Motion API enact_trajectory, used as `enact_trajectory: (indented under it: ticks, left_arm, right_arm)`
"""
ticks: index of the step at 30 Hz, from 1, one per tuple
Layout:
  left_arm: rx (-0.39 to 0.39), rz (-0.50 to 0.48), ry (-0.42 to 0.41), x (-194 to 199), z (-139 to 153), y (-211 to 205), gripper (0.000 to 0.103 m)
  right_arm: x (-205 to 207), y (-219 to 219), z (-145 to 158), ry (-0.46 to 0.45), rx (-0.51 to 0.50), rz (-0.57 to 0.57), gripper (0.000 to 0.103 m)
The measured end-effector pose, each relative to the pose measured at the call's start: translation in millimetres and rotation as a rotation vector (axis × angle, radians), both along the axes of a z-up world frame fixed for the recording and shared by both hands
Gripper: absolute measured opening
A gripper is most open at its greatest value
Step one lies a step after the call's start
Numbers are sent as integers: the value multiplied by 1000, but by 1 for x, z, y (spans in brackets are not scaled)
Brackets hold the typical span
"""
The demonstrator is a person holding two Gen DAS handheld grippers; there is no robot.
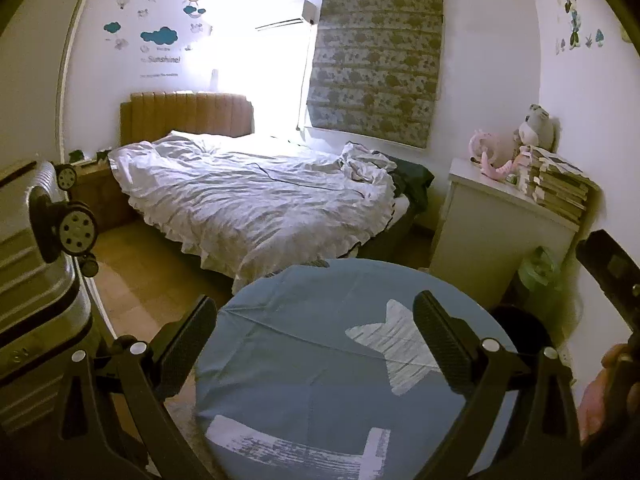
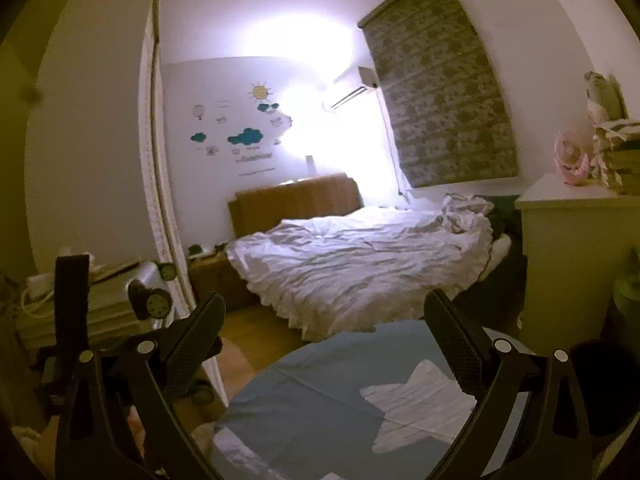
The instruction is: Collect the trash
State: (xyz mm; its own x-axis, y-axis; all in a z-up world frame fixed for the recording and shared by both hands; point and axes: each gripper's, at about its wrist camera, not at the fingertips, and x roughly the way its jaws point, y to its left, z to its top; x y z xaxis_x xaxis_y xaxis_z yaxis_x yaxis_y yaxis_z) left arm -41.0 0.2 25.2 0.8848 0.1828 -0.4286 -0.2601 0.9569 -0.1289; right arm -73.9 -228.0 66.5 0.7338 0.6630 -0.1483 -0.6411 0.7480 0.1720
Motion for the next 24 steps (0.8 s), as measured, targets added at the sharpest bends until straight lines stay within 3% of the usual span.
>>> enact_trajectory:
  ticks: [24]
  left_arm:
    - [0, -32, 35, 17, -7, 1, 98]
  right_arm:
    - [24, -16, -11, 58, 6, -11, 98]
